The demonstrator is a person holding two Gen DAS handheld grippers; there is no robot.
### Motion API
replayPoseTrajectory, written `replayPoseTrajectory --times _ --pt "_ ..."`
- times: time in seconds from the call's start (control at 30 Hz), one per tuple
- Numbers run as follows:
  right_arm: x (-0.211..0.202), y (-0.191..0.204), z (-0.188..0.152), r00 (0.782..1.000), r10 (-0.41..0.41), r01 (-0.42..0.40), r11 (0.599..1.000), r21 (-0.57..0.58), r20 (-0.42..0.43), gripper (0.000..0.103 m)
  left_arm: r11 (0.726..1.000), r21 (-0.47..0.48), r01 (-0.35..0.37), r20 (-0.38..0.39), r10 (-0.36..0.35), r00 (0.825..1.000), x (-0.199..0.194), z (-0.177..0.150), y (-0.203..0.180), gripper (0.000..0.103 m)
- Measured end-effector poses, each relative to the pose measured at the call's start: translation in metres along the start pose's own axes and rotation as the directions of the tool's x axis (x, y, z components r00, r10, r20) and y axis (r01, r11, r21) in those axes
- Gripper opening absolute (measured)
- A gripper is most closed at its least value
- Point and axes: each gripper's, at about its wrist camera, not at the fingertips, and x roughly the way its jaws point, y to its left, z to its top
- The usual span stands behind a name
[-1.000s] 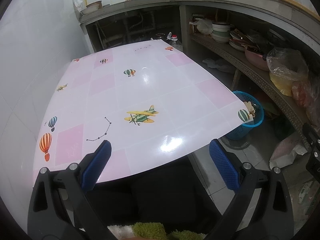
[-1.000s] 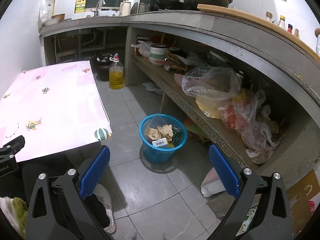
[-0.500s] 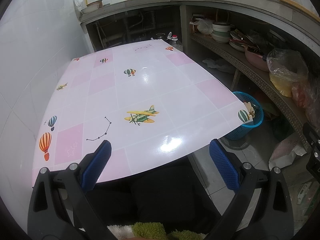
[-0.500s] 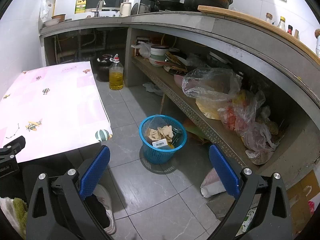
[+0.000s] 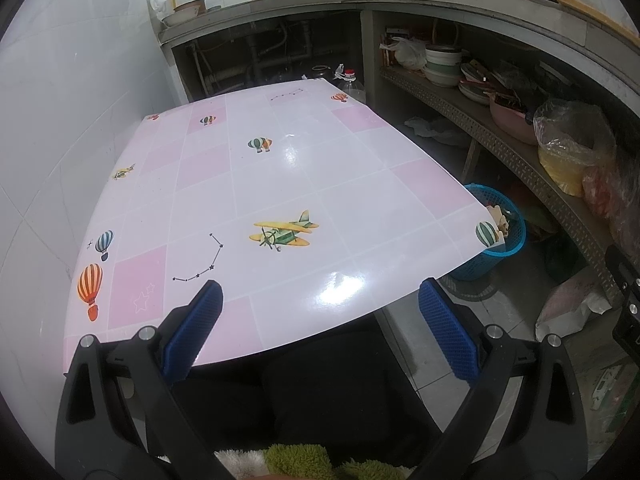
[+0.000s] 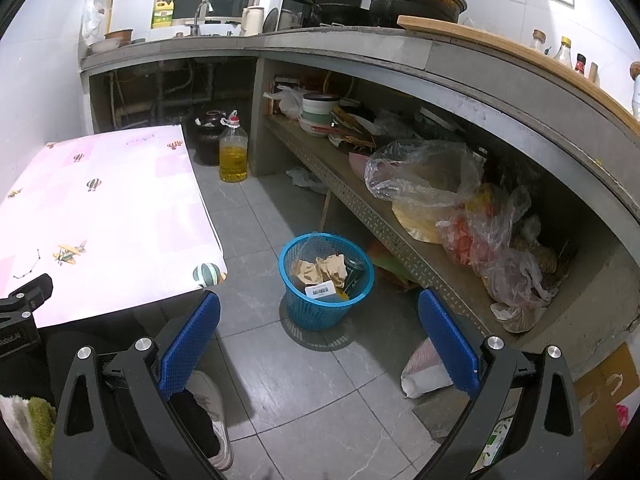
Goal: Collect trash
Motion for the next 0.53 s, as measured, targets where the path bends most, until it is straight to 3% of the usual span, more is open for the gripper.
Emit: replayPoseTrajectory --times 0.53 --pt "-0.0001 -0.0001 0.0018 1.000 0.002 -0.002 1.000 -0.001 0.001 0.096 1.000 -0.009 0.008 -0.012 -0.008 1.000 0.0008 0.0002 -0.0017 0.094"
